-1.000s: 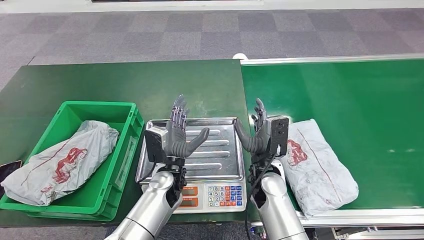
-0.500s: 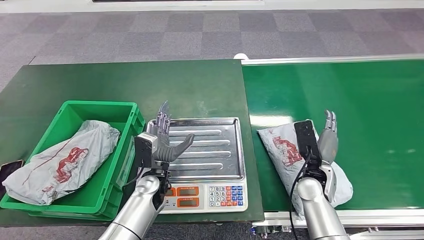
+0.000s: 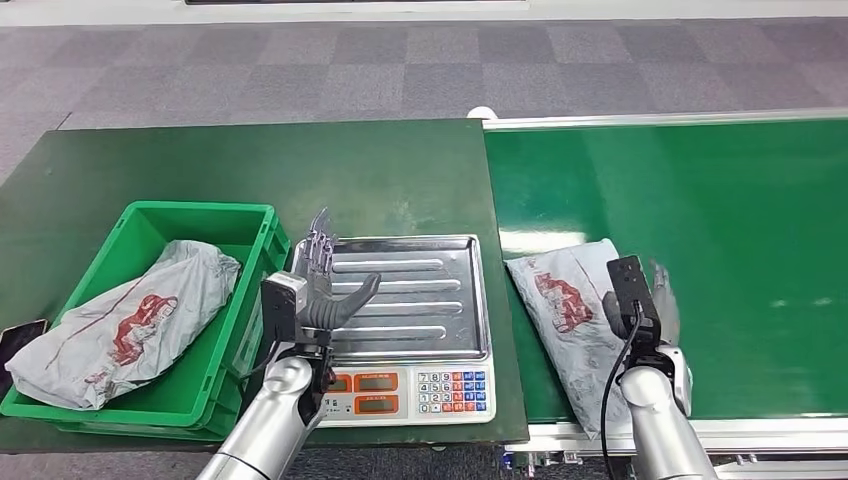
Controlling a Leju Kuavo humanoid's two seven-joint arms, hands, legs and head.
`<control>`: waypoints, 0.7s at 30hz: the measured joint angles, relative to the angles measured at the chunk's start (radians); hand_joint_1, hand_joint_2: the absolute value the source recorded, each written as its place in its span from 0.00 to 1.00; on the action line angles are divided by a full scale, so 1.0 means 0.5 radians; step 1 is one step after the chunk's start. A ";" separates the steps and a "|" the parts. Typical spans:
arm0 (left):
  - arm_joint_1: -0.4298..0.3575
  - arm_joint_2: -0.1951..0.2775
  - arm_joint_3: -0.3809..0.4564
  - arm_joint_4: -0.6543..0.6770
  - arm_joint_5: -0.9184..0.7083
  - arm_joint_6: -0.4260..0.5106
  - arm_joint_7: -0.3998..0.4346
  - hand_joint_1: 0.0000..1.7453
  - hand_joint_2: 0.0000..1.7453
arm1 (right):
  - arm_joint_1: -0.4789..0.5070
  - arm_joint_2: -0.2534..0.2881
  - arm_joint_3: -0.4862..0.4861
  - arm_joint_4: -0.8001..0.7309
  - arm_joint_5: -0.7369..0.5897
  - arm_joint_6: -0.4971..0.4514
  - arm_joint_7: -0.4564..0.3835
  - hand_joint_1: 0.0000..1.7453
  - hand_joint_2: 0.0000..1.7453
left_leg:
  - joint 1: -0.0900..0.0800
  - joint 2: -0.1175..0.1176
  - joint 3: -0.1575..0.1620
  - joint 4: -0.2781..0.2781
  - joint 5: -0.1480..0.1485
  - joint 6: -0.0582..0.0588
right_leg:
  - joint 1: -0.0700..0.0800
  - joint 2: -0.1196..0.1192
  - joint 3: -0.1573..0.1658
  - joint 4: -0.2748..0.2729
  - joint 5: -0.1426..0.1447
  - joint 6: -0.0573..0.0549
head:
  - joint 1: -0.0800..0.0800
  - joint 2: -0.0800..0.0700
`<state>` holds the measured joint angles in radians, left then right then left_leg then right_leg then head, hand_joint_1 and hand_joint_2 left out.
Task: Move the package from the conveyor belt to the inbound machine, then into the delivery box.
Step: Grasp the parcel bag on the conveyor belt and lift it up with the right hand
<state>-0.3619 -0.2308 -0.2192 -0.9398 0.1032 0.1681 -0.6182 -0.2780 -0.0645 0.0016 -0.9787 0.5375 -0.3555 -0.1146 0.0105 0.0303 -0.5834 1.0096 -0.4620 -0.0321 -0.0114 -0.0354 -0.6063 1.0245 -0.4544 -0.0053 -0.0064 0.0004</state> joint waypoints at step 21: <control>0.123 0.057 -0.001 -0.235 0.101 0.075 0.036 0.00 1.00 | -0.424 0.071 0.213 1.079 0.132 0.529 0.425 0.55 1.00 | 0.013 0.010 0.077 0.000 -0.025 0.008 | 0.009 0.010 0.077 -0.012 -0.021 0.008 | 0.000 0.000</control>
<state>-0.3003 -0.2021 -0.2196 -1.0571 0.1537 0.2056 -0.6000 -0.4899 -0.0290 0.1082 -0.4394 0.6033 -0.0912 0.0979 0.0172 0.0354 -0.5448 1.0096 -0.4748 -0.0282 -0.0070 -0.0305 -0.5677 1.0185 -0.4648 -0.0012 -0.0063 0.0004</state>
